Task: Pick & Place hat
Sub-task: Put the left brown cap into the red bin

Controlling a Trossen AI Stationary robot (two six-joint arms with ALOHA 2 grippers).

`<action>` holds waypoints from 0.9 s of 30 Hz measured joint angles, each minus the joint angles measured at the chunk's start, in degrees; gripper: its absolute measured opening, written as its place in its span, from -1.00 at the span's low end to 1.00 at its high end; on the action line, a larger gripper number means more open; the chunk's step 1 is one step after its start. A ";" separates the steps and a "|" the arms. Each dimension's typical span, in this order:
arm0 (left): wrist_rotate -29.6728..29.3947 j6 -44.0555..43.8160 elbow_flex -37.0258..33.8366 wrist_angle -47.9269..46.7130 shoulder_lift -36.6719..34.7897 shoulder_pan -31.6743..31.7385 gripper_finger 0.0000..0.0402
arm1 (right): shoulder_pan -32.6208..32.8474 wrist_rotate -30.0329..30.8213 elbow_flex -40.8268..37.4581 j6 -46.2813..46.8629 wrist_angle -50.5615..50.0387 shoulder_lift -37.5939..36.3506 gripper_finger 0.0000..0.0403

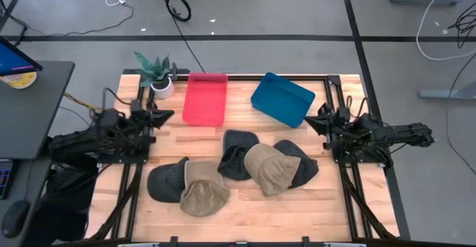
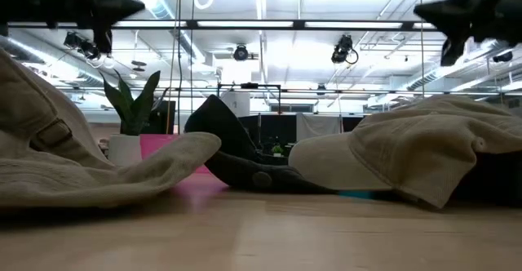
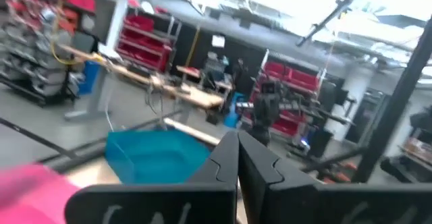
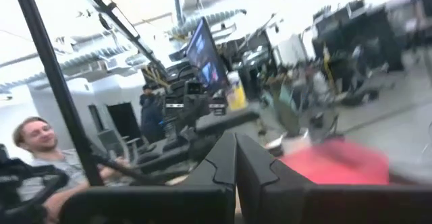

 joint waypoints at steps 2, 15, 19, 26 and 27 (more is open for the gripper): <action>-1.50 1.38 4.57 -3.76 1.66 0.00 -0.99 | 0.00 -0.02 3.53 -3.51 -1.20 1.68 -0.99; -10.96 2.48 34.90 -12.45 23.70 0.00 -0.99 | 0.00 1.21 35.21 -18.75 -14.65 24.83 -0.99; -10.82 2.51 46.00 -18.21 31.28 0.00 -0.99 | 0.00 2.98 46.39 -21.57 -21.20 32.95 -0.99; -10.81 4.89 57.37 -30.37 38.87 0.00 -0.99 | -0.02 4.20 56.30 -17.41 -33.36 40.77 -0.88; -10.78 4.27 57.81 -30.34 39.24 0.00 -0.99 | -0.02 4.20 56.51 -15.96 -34.02 41.35 -0.84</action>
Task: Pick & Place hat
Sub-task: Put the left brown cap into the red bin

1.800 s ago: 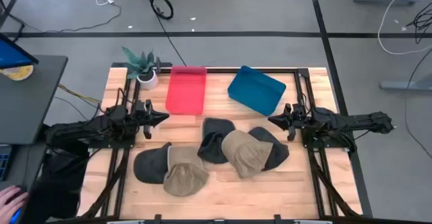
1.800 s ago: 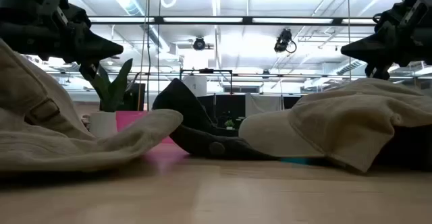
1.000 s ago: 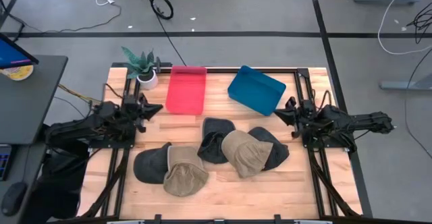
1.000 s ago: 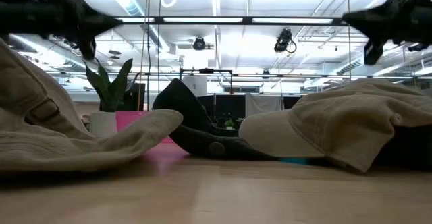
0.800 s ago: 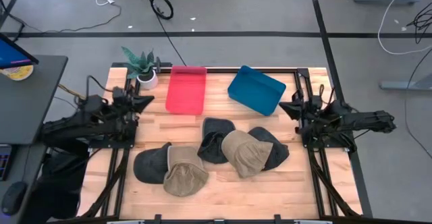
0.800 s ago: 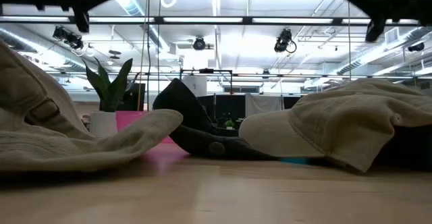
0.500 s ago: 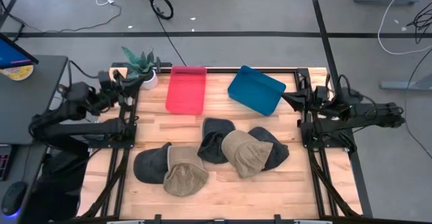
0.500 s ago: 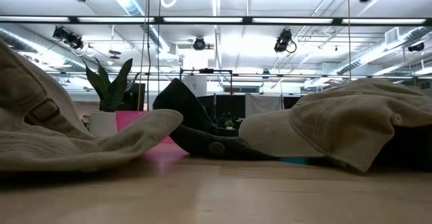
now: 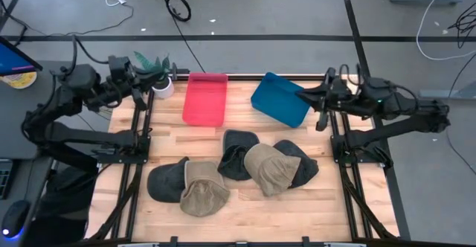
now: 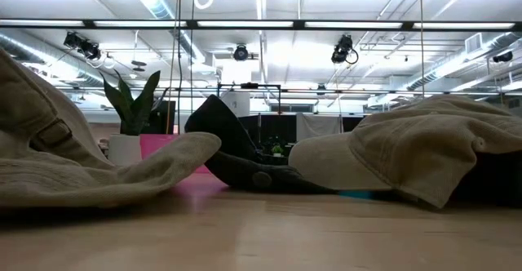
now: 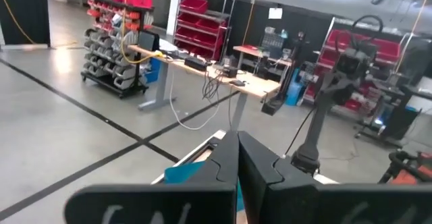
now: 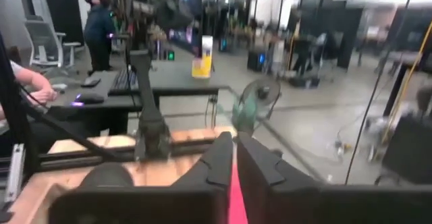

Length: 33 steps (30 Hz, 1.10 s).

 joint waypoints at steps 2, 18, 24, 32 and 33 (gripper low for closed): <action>0.51 -0.26 0.37 -0.02 0.65 0.00 -0.99 | 0.00 -0.02 0.32 1.16 -0.42 0.88 -0.75; 12.64 -18.91 0.44 -22.42 3.02 0.05 -0.68 | 1.97 -0.02 0.67 3.64 3.59 1.61 -0.66; 14.37 -21.49 0.42 -27.63 6.73 0.07 -0.28 | 1.97 -0.04 0.67 6.57 2.19 3.07 -0.72; 24.11 -36.09 0.40 -38.51 13.57 1.67 0.21 | 1.97 -0.59 0.67 14.75 2.15 4.04 -0.72; 25.21 -36.74 0.40 -40.87 14.77 1.70 0.25 | 1.97 -0.59 0.65 14.94 2.17 4.04 -0.72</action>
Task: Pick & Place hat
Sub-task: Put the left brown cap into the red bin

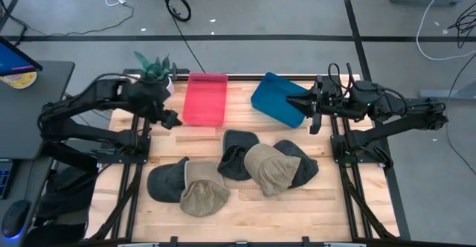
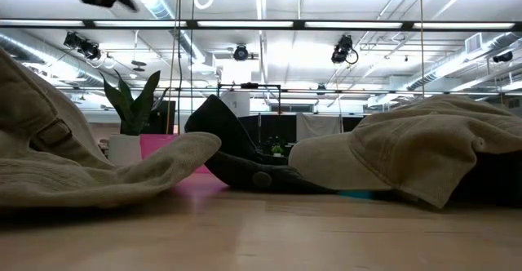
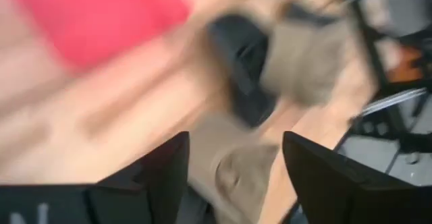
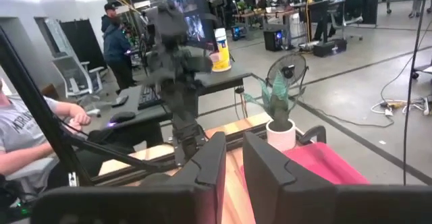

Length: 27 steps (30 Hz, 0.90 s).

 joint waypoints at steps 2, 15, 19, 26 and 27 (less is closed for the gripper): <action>0.98 -1.88 0.00 -4.13 2.24 -0.01 0.32 | 0.00 0.00 -0.29 0.00 -0.06 0.01 -0.72; 5.33 -4.44 -0.80 -7.21 16.23 -5.73 0.47 | -0.02 0.02 -1.85 0.24 -0.87 0.07 -0.72; 5.03 -7.63 -3.59 -2.08 18.96 -9.15 0.47 | -0.02 0.02 -1.85 0.39 -0.84 0.04 -0.72; 7.00 -16.80 -7.90 2.84 21.73 -14.16 0.47 | -0.02 0.02 -1.90 0.37 -1.93 0.20 -0.72; 7.31 -18.35 -8.64 2.97 21.96 -14.92 0.47 | -0.02 0.02 -1.90 0.37 -2.20 0.20 -0.72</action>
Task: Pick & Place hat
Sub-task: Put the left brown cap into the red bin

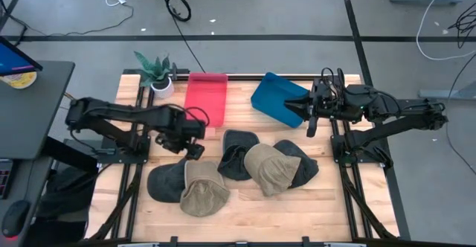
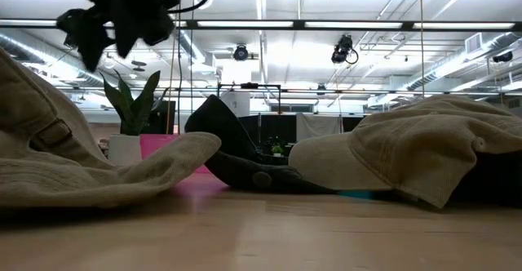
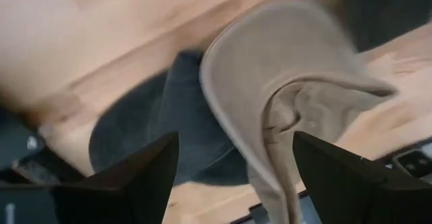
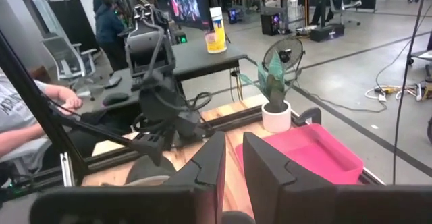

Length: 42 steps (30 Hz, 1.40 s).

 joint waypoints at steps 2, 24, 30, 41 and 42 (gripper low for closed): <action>0.11 -3.02 -2.03 0.83 0.14 -1.88 0.47 | 0.00 0.00 0.00 -0.21 -0.57 0.00 -0.72; 1.80 -21.56 -16.67 25.30 0.10 -9.68 0.21 | 0.01 0.02 0.00 -2.97 -0.68 0.00 -0.72; 0.32 -18.70 -16.67 27.71 0.10 -9.63 -0.36 | 0.00 0.04 0.00 -2.97 -0.68 0.00 -0.72; 0.03 -12.03 -16.15 27.50 0.10 -9.59 -0.92 | 0.00 0.07 0.00 -2.70 -0.66 0.02 -0.72; -0.25 -11.28 -15.46 27.48 0.04 -9.61 -0.93 | 0.02 0.07 0.00 -2.07 -0.66 0.02 -0.72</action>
